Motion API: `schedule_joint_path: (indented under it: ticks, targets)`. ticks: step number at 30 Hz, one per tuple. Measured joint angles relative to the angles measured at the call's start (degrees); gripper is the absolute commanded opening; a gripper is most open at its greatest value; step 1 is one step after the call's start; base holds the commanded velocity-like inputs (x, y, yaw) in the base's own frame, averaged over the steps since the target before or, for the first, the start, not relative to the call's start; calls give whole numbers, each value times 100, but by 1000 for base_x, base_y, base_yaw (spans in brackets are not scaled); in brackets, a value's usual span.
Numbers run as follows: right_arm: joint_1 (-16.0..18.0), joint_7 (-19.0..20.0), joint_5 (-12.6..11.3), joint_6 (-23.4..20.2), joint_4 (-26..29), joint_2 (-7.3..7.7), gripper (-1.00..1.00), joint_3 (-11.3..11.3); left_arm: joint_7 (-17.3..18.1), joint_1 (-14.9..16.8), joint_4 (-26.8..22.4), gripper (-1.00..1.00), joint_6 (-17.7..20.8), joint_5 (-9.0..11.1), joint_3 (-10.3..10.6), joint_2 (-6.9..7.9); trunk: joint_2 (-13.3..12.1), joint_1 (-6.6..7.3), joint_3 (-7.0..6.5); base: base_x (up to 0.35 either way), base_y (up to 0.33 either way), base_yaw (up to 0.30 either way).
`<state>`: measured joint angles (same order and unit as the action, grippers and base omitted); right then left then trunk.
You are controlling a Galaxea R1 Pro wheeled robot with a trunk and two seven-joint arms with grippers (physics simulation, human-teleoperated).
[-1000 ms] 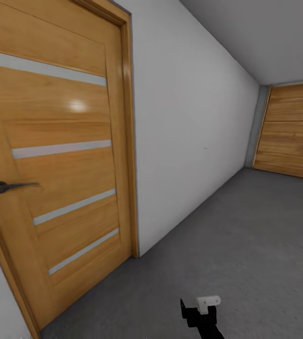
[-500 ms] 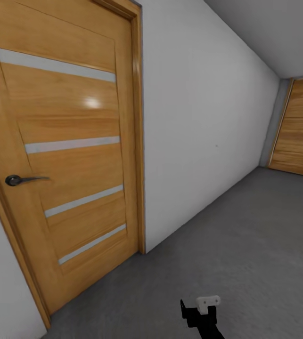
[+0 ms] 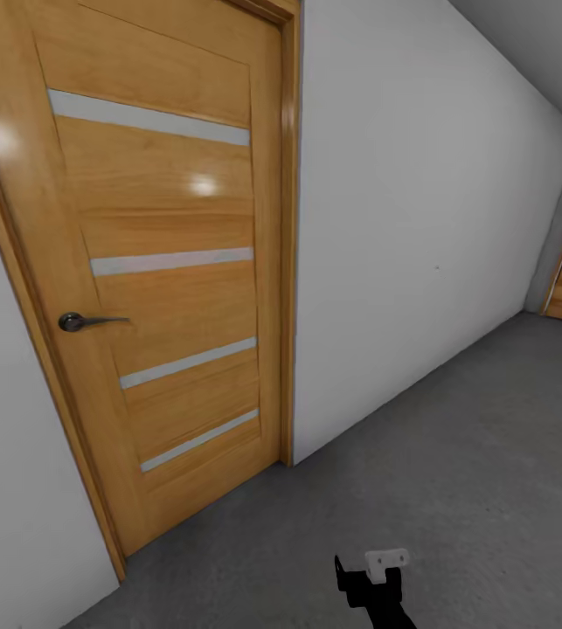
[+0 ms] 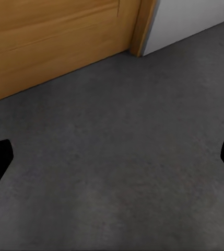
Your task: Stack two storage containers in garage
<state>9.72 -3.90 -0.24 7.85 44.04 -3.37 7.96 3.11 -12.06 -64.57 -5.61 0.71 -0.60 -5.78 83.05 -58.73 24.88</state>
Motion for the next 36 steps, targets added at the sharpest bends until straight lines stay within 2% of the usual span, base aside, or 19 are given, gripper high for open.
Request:
schedule_joint_path:
  ticks: [13,36]
  targets:
    - [0,-3,2,-1,-5,0,100,-1,-1,0,10,100,-1,0,5,1,0,0,80,0,-43,235]
    - [0,-3,8,-1,-5,-1,100,-2,-1,0,11,100,-3,0,7,1,0,0,222,0,-284,236]
